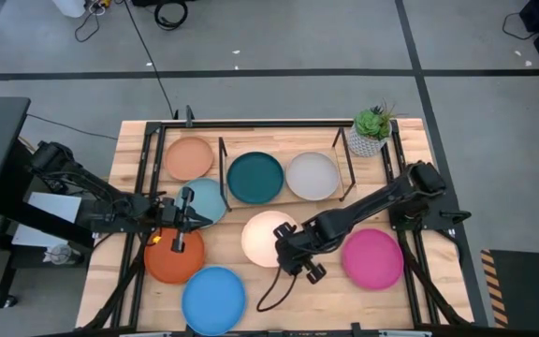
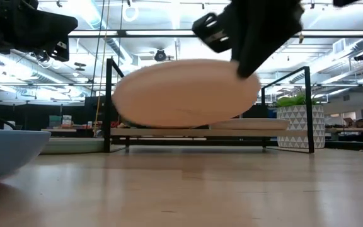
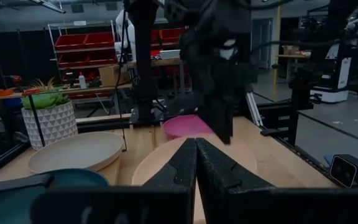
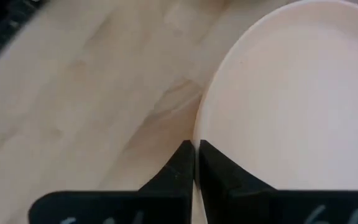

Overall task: Place and stack plates onto a shelf
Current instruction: Stack the peach plate on top of the gray plate on the shelf

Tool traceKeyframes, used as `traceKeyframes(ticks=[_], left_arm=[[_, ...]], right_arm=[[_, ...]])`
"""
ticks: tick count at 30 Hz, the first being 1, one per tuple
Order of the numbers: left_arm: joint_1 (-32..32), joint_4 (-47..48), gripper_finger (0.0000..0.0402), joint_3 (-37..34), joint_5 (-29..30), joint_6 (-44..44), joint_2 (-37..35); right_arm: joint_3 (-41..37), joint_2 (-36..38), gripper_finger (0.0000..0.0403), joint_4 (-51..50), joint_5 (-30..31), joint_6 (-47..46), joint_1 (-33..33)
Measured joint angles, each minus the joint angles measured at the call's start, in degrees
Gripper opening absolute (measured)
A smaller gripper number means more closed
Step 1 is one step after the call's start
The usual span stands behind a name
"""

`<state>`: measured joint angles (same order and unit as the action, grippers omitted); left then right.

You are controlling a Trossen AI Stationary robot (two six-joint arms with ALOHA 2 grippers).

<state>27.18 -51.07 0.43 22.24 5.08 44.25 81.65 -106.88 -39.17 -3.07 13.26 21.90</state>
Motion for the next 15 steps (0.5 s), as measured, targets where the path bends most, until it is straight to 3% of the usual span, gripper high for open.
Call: traceKeyframes(ticks=[8, 15], left_arm=[[0.0, -0.09, 0.0016, 0.0, 0.0, 0.0, 0.0], [0.0, -0.07, 0.0016, 0.0, 0.0, 0.0, 0.0]], right_arm=[[0.0, 5.34, 0.0018, -8.78, 6.32, -3.09, -0.88], [-0.64, 9.78, 0.0018, -16.82, 12.77, -7.21, -6.76]])
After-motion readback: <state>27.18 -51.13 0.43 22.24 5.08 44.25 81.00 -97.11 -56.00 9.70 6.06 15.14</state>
